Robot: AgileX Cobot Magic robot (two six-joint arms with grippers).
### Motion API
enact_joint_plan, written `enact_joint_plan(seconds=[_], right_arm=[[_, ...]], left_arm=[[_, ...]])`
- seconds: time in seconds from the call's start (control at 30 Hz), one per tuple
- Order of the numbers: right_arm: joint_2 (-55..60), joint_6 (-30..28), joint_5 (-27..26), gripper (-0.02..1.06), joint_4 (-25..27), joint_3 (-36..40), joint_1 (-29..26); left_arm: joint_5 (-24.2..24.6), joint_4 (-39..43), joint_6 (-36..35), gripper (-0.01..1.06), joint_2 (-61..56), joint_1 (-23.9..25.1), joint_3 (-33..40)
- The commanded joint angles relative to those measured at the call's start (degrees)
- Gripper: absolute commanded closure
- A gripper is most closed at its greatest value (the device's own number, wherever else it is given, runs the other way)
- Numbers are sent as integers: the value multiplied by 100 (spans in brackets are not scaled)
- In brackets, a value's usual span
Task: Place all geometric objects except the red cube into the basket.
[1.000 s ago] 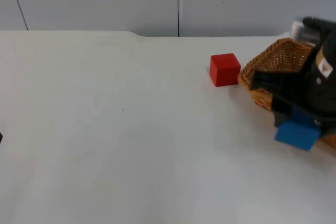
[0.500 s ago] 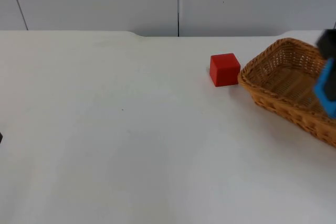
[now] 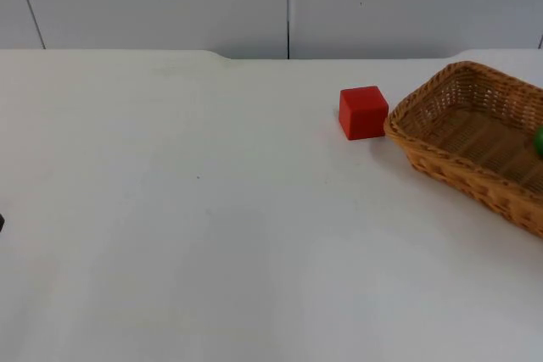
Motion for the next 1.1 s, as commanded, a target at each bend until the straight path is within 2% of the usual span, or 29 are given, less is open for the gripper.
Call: enact_joint_plan(seconds=[0.0, 0.13, 0.23, 0.3, 0.33, 0.43, 0.6, 0.77, 0.83, 0.87, 0.9, 0.97, 1.0, 1.03, 1.07], right_arm=[[234, -107, -104, 105, -32, -177, -75], [949, -197, -147, 105, -18, -745, -61], [1752, -197, -340, 105, -8, -1486, -61], [2315, -197, -355, 105, -8, -2013, -61], [2315, -197, -355, 105, -8, -2013, -61], [3181, -197, -363, 105, 17, -2889, -61], [3936, -175, -632, 105, 141, -3478, -61], [4300, -163, -1017, 102, 212, -3516, -61], [4382, -127, -1055, 91, 212, -3516, -61], [4391, -117, -1056, 79, 201, -3516, -61], [4391, -117, -1056, 79, 201, -3516, -61], [4380, -117, -1100, 57, 177, -3503, -61], [4380, -117, -1105, 39, 177, -3503, -61], [4369, -117, -1105, 27, 177, -3503, -61], [4369, -117, -1105, 27, 177, -3503, -61]], left_arm=[[3, -64, -39, 0, -52, 16, 25], [3, -64, -39, 0, -52, 16, 25], [3, -49, -39, 0, -52, 16, 25], [3, -49, -39, 0, -52, 16, 25], [3, -49, -39, 0, -52, 16, 25], [-19, -47, -3, 0, -52, 16, 25], [-19, -35, -3, 0, -52, 16, 25], [-30, -22, 43, 0, -52, 16, 25], [-30, -22, 43, 0, -52, 16, 25], [-30, -11, 43, 0, -52, 16, 25], [-30, -11, 43, 0, -52, 16, 25], [-30, -5, 43, 0, -52, 16, 25], [-30, -5, 43, 0, -52, 16, 25], [-30, -5, 43, 0, -52, 16, 25], [-30, -5, 43, 0, -52, 16, 25]])
